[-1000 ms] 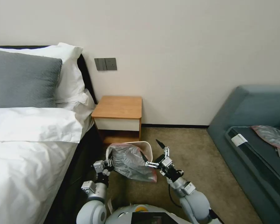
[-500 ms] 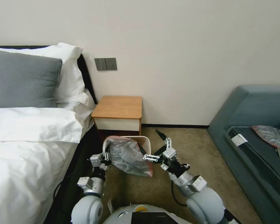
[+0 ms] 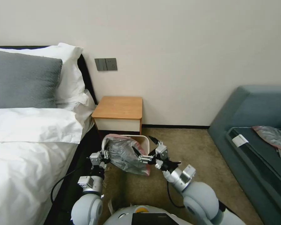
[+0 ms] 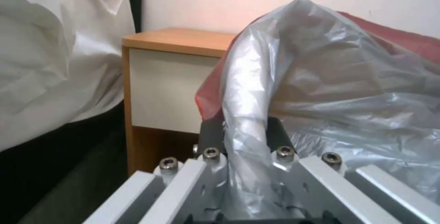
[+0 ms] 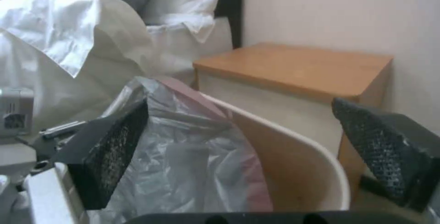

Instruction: Pick up the garbage bag from the table and place it over the trash can.

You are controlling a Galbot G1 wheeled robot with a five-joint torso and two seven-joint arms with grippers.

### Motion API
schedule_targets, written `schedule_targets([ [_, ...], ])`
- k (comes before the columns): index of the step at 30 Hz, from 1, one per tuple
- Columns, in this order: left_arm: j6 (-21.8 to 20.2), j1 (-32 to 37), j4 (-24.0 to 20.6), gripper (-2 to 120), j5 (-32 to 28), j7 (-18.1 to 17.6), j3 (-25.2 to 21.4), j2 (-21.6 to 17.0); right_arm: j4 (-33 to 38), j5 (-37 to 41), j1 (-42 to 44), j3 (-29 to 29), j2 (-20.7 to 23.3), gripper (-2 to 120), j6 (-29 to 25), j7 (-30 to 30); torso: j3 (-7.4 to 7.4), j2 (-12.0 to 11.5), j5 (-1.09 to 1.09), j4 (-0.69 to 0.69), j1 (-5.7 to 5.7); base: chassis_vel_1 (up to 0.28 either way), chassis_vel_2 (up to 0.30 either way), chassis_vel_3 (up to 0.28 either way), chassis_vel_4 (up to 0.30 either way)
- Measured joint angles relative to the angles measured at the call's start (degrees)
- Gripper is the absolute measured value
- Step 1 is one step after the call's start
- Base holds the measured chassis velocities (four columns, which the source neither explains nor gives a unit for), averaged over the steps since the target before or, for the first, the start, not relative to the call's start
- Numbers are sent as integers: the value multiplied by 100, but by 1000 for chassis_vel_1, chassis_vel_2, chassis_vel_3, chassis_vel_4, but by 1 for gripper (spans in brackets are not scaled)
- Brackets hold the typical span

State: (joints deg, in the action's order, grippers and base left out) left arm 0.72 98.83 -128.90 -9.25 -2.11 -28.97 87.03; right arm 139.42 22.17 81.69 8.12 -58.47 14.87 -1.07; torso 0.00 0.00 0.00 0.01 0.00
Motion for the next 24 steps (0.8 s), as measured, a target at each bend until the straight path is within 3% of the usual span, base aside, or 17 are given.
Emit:
schedule_targets([
  [6, 107, -5, 23, 4, 103, 54, -6, 16, 35, 1772, -637, -147, 615, 100, 924, 620, 0, 0, 0, -1, 0, 0, 0, 0, 0],
  [10, 140, -2, 27, 4, 106, 81, 18, 24, -49, 2360, -855, -158, 824, 100, 1178, 919, 0, 0, 0, -1, 0, 0, 0, 0, 0],
  [24, 207, 35, -15, 4, 123, 177, 81, 8, -537, 2978, -1614, -461, 921, 100, 1302, 943, 0, 0, 0, -1, 0, 0, 0, 0, 0],
])
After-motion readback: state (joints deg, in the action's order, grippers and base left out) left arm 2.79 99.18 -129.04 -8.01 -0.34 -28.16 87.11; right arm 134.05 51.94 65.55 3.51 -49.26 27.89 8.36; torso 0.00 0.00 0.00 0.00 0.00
